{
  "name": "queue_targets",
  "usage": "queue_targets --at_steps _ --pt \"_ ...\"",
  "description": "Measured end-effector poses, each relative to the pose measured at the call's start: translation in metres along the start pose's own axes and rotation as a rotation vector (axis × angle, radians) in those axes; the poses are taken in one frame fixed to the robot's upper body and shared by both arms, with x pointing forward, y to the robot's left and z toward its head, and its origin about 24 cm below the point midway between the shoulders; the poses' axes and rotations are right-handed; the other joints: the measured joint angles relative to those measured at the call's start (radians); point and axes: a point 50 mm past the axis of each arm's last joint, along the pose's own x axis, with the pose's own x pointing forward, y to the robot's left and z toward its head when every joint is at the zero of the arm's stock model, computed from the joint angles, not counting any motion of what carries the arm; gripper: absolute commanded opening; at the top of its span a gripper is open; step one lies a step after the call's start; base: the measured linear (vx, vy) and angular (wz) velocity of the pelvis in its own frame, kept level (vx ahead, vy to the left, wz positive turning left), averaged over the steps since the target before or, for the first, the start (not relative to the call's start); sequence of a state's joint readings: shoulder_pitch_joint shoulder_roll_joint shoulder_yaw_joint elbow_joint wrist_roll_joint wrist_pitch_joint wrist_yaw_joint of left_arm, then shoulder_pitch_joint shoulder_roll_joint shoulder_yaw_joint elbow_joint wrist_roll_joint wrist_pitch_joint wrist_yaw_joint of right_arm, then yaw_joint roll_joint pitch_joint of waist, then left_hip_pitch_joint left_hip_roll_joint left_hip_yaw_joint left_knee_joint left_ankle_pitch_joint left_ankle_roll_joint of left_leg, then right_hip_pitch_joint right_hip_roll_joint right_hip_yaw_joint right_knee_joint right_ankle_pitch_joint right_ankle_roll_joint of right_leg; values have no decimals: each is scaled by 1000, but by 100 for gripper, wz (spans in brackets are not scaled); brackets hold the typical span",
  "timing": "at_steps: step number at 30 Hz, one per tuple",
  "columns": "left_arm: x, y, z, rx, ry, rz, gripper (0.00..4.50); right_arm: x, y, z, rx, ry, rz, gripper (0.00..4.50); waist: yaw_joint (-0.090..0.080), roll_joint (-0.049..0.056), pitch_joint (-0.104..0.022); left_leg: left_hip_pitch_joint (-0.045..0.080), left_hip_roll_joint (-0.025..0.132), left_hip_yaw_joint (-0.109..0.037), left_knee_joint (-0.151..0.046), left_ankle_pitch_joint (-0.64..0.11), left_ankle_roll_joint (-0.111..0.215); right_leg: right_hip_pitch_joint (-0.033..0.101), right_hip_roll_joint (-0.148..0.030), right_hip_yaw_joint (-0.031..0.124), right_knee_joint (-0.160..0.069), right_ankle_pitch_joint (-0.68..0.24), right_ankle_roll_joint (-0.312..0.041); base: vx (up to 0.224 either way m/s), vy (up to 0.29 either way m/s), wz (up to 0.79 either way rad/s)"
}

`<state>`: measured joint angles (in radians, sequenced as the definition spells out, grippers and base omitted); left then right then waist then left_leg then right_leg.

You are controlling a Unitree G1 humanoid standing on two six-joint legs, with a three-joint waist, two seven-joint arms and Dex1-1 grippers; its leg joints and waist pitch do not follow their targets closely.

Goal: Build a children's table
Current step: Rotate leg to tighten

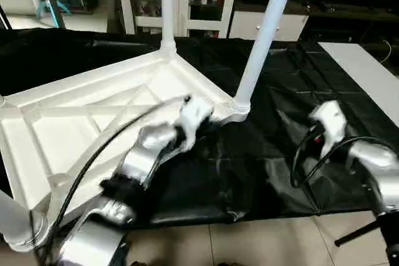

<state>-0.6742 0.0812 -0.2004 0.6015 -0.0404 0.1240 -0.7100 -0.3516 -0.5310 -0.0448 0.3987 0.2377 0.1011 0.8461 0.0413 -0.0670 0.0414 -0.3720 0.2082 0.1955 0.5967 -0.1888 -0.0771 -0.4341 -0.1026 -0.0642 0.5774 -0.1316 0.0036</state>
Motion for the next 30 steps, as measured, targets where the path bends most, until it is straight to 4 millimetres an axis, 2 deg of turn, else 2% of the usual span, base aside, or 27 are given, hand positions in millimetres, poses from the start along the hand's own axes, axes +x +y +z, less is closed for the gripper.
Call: queue_targets --at_steps 4,7,10,18,24,30 --pt "9 4 7 42 33 63 98 -1 0 -2 8 3 -34 450 -3 1 0 -1 0 0 0 0 0 -1 0 0 0 1 0 0 0 0" --pt "11 14 -5 64 153 184 118 -3 1 -6 10 16 -51 450 -7 3 -1 -2 0 -1 0 -1 2 -1 1 -1 1 3 -2 0 0 0" --pt "9 18 -17 37 227 233 142 -3 1 -7 7 16 -73 450 -5 5 0 -4 1 0 0 -3 4 -3 1 -1 1 2 -1 0 0 0" --pt "21 9 -17 -26 255 193 202 -4 3 -7 8 20 -83 450 13 7 0 -3 -1 1 1 -4 5 -1 -2 -1 0 2 -2 0 0 0" --pt "25 4 -21 -73 270 167 251 -4 3 -6 5 19 -91 450 15 9 0 -3 -1 1 3 -4 5 -1 -2 -1 0 2 -1 0 0 0" --pt "28 5 -21 -16 300 165 295 -2 4 -5 -4 17 -81 450 16 10 0 -3 -1 1 3 -4 5 0 -3 -1 0 2 -1 0 0 0"
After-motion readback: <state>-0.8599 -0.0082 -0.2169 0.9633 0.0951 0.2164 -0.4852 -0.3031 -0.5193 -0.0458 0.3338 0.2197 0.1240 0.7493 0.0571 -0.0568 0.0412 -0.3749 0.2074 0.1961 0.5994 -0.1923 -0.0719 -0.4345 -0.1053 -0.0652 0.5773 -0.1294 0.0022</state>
